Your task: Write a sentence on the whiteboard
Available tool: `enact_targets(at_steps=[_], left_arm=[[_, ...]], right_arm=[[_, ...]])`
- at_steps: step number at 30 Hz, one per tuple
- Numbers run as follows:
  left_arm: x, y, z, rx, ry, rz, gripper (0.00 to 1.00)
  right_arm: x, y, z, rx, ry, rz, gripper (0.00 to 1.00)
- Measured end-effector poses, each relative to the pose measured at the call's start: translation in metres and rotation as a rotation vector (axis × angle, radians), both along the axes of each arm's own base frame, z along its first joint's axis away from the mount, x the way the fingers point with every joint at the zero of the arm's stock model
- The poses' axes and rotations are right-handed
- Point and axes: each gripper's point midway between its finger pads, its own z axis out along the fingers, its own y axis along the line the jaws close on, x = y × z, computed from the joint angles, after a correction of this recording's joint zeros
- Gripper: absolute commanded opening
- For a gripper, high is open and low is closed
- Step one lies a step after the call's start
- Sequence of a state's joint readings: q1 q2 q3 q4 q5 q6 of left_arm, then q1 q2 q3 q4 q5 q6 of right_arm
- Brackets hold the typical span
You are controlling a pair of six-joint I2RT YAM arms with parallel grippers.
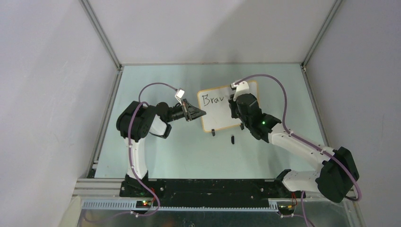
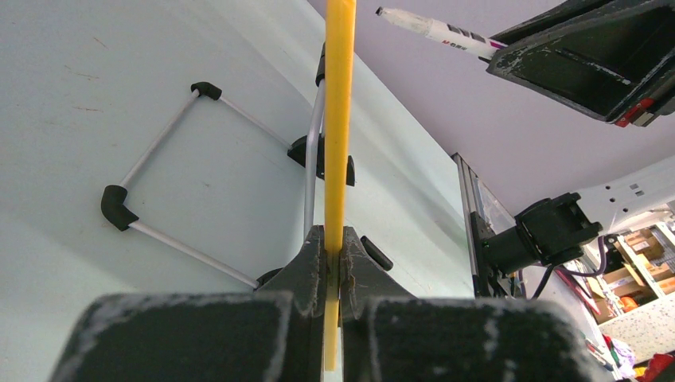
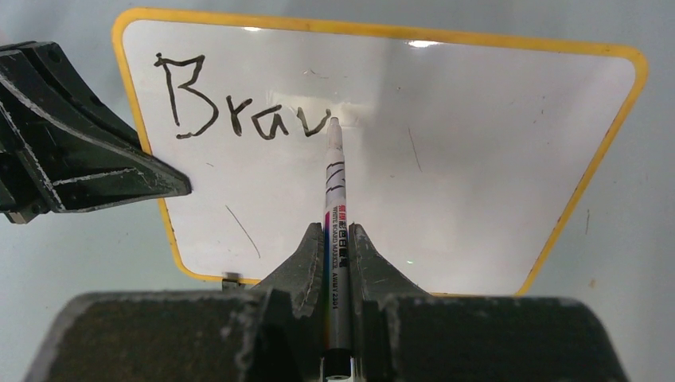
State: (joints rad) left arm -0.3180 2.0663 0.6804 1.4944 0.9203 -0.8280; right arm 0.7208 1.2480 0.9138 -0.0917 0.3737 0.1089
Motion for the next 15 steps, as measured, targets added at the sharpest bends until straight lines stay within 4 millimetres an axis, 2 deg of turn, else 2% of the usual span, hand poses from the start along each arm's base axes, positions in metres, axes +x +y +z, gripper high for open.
enact_targets(at_steps=[15], left_arm=[[0.0,0.0,0.0,0.0,0.0,0.0,0.0]], right_arm=[[0.006,-0.002,-0.016,-0.007,0.045,-0.008,0.0]])
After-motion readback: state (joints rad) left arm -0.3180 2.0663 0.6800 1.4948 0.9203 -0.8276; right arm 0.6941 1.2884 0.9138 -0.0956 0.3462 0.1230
